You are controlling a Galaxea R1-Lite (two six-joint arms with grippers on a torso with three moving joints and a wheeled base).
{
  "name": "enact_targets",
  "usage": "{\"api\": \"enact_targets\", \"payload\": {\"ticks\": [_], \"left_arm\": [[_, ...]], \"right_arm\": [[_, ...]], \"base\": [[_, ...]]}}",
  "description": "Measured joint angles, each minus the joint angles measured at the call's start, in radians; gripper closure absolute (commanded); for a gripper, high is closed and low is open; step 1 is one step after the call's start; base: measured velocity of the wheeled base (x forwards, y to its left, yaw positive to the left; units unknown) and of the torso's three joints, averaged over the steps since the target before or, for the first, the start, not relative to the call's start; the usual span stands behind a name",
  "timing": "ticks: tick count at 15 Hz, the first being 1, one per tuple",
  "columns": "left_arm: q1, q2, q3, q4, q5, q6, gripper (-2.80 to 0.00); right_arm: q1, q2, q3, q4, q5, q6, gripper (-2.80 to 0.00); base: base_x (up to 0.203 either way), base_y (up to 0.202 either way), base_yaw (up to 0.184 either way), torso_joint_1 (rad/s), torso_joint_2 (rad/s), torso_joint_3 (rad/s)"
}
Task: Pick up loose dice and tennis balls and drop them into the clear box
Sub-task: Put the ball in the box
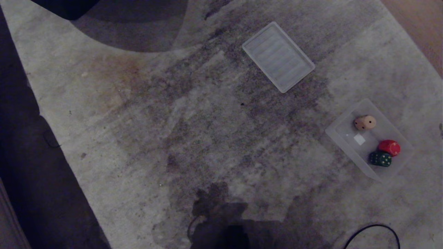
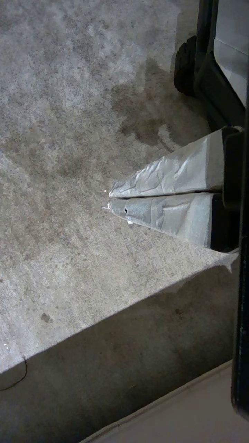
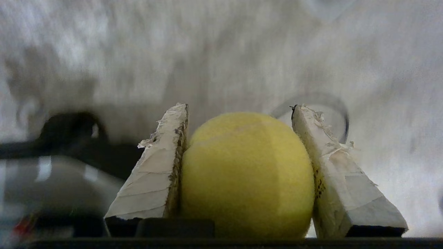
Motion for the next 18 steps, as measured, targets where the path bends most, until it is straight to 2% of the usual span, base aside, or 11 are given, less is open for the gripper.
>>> {"api": "enact_targets", "payload": {"ticks": [2,5,9,13,18], "left_arm": [[0.0,0.0,0.0,0.0,-0.001,0.0,0.0],[0.0,0.0,0.0,0.0,-0.001,0.0,0.0],[0.0,0.0,0.0,0.0,-0.001,0.0,0.0],[0.0,0.0,0.0,0.0,-0.001,0.0,0.0],[0.0,0.0,0.0,0.0,-0.001,0.0,0.0]], "right_arm": [[-0.003,-0.022,0.078,-0.114,0.001,-0.018,0.0],[-0.003,-0.034,0.102,-0.094,-0.005,-0.005,0.0],[0.096,-0.106,0.104,-0.094,-0.006,-0.005,0.0],[0.094,-0.267,0.105,-0.093,-0.016,-0.003,0.0],[0.088,-0.316,0.105,-0.094,-0.019,0.0,0.0]], "base": [[0.0,0.0,0.0,0.0,0.0,0.0],[0.0,0.0,0.0,0.0,0.0,0.0],[0.0,0.0,0.0,0.0,0.0,0.0],[0.0,0.0,0.0,0.0,0.0,0.0],[0.0,0.0,0.0,0.0,0.0,0.0]]}}
